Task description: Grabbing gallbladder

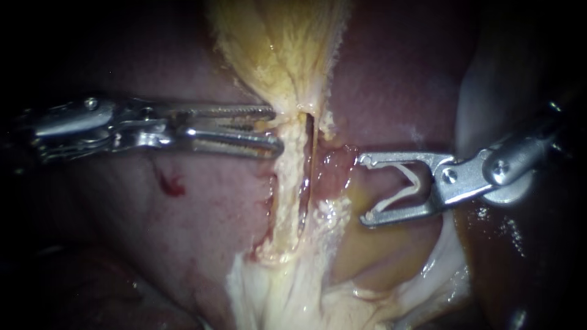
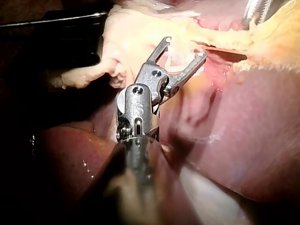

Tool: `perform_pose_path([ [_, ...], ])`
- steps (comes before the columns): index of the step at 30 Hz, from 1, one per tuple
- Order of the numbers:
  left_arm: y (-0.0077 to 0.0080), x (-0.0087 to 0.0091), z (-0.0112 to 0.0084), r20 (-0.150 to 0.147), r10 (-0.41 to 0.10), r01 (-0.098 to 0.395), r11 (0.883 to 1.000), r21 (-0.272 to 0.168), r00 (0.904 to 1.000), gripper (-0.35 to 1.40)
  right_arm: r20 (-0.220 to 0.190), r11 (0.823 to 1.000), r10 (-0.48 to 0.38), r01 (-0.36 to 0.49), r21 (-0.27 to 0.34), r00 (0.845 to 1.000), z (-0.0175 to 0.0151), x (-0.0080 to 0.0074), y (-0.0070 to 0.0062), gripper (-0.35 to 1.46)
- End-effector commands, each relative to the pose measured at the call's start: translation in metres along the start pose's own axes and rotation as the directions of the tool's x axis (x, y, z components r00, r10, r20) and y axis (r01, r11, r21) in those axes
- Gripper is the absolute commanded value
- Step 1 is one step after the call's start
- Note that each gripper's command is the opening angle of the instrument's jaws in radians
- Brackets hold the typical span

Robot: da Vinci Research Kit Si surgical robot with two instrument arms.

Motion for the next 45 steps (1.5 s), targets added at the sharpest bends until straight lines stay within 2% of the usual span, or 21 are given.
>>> perform_pose_path([
  [1,0.0002,0.0001,0.0,-0.004,-0.003,0.003,1.0,-0.005,1.0,-0.35,0.0,1.0,0.0,0.0,0.0,1.0,0.0,0.0,0.0,0.5],
  [5,0.0009,0.0006,-0.0002,-0.026,-0.006,0.005,0.999,-0.032,0.9997,-0.35,0.0,1.0,0.0,0.0,0.0,1.0,0.0,0.0,0.0,0.5],
  [7,0.0012,0.0009,-0.0006,-0.039,-0.007,0.005,0.998,-0.06,0.9992,-0.35,0.0,1.0,0.0,0.0,0.0,1.0,0.0001,0.0,0.0,0.5],
  [12,0.0011,0.0002,-0.0019,-0.045,-0.06,0.056,0.994,-0.092,0.9972,-0.35,0.0,1.0,0.0,0.0,0.0,1.0,0.0,0.0,0.0,0.5],
  [21,-0.0001,-0.003,-0.0057,-0.046,-0.108,0.103,0.99,-0.094,0.9931,-0.35,0.0,1.0,0.0,0.0,0.0,1.0,0.0,0.0,0.0,0.5],
  [27,0.0007,-0.0046,-0.0093,-0.053,-0.119,0.115,0.991,-0.075,0.9915,-0.35,0.0,1.0,0.0,0.0,0.0,1.0,0.0,0.0,0.0,0.5],
  [33,0.0016,-0.0051,-0.0122,-0.056,-0.126,0.122,0.99,-0.071,0.9905,-0.35,0.0,1.0,0.0,0.0,0.0,1.0,0.0,0.0,0.0,0.5],
  [45,0.0012,-0.0051,-0.0124,-0.054,-0.13,0.126,0.989,-0.08,0.99,-0.35,0.0,1.0,0.0,0.0,0.0,1.0,-0.0001,0.0,0.0,0.5],
])
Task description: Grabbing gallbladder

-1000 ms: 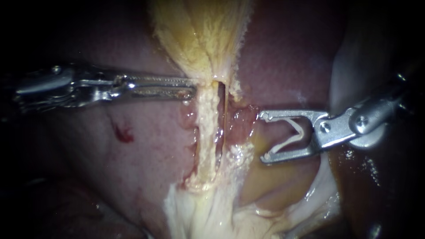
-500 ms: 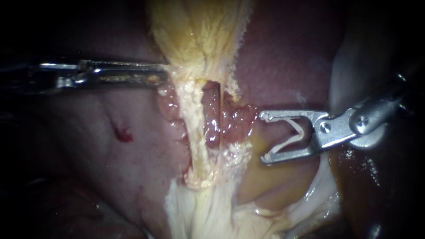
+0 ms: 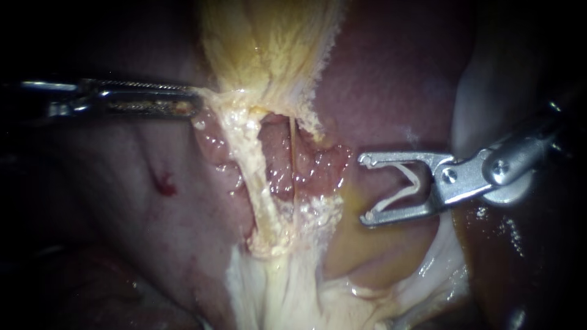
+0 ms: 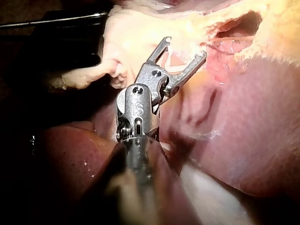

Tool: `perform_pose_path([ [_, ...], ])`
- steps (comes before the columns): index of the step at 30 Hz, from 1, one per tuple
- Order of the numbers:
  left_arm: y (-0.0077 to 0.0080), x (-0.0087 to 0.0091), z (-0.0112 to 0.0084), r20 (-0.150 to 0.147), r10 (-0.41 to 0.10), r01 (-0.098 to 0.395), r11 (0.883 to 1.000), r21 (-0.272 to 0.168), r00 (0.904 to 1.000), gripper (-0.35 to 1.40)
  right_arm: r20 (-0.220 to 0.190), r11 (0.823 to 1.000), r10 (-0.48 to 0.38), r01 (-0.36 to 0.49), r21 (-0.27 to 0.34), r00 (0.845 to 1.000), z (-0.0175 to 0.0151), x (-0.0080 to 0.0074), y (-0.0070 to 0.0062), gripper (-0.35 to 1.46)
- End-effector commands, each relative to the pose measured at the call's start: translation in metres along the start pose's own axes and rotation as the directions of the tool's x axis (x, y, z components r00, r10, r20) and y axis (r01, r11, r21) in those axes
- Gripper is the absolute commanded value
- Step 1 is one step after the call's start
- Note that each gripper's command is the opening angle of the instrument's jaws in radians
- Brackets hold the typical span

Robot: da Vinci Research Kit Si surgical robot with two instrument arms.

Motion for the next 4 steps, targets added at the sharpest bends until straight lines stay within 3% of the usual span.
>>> perform_pose_path([
  [1,0.0,0.0,0.0,0.0,0.0,0.0,1.0,-0.001,1.0,-0.35,0.0,1.0,0.0,0.0,0.0,1.0,0.0,0.0,0.0,0.5],
  [4,-0.0001,0.0,0.0,0.0,0.0,0.0,1.0,-0.002,1.0,-0.35,0.0,1.0,0.0,0.0,0.0,1.0,0.0,0.0,0.0,0.5],
])
